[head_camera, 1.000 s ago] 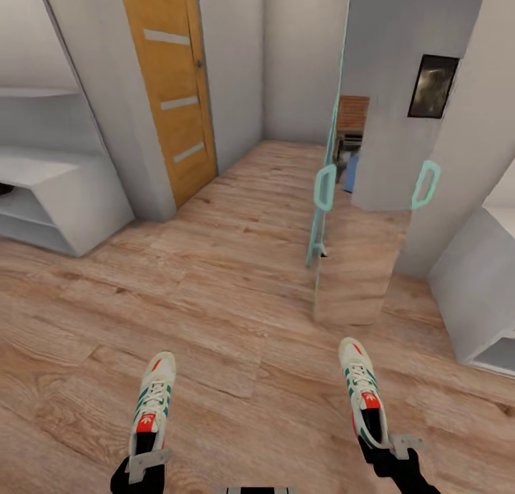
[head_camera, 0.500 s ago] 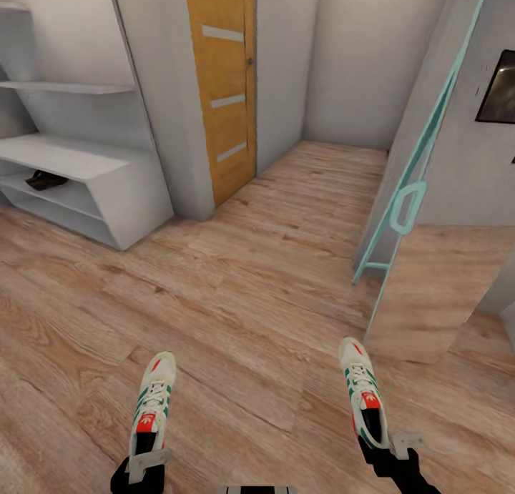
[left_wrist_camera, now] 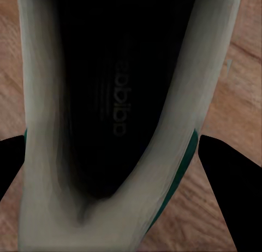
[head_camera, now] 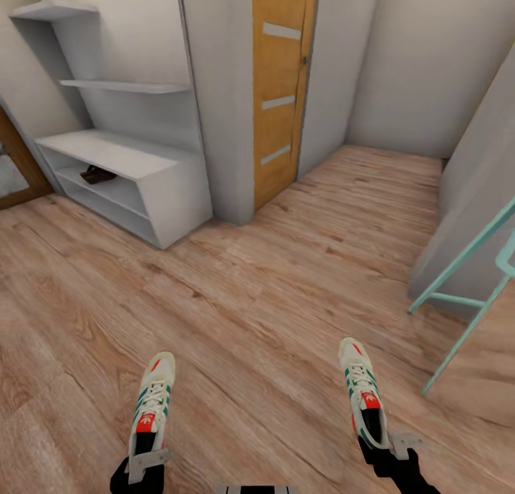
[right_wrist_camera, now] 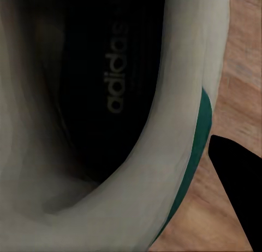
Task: Pick up the two gym shoes and the two sandals from the corridor floor and place them onto the hallstand (shoe rack) in the corridor, making sure they are on the rack and not on the floor. Arrange them so the two gym shoes are next to each other and the two sandals are next to each other.
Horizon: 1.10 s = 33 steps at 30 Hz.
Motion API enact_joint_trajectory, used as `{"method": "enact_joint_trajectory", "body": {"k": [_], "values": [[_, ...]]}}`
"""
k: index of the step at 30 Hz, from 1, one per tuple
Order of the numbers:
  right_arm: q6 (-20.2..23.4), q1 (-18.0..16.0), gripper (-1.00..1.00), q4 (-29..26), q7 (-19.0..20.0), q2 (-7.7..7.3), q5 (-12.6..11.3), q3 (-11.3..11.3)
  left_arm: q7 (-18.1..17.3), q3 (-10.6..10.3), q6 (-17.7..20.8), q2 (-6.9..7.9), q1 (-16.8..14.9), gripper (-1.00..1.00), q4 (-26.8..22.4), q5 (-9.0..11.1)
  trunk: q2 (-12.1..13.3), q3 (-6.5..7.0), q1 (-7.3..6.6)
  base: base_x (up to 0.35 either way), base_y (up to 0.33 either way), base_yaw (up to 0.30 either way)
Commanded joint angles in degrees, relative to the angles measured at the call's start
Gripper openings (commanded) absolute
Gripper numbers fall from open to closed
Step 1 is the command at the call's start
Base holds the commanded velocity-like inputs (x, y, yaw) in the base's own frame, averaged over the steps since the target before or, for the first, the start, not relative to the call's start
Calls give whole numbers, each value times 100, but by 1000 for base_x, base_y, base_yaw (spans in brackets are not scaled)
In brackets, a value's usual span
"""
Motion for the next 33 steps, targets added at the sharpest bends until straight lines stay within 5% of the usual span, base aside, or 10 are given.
{"method": "enact_joint_trajectory", "body": {"k": [1,33], "values": [[-20,-3,-100,0,35,1,34,-50,12,23,-17,-6,-5,-100,6,-52,-1,-4,2,280,215,282],[-20,-3,-100,-4,35,1,34,-51,12,25,-17,-6,-5,-100,6,-46,-1,-4,2,280,216,282]]}}
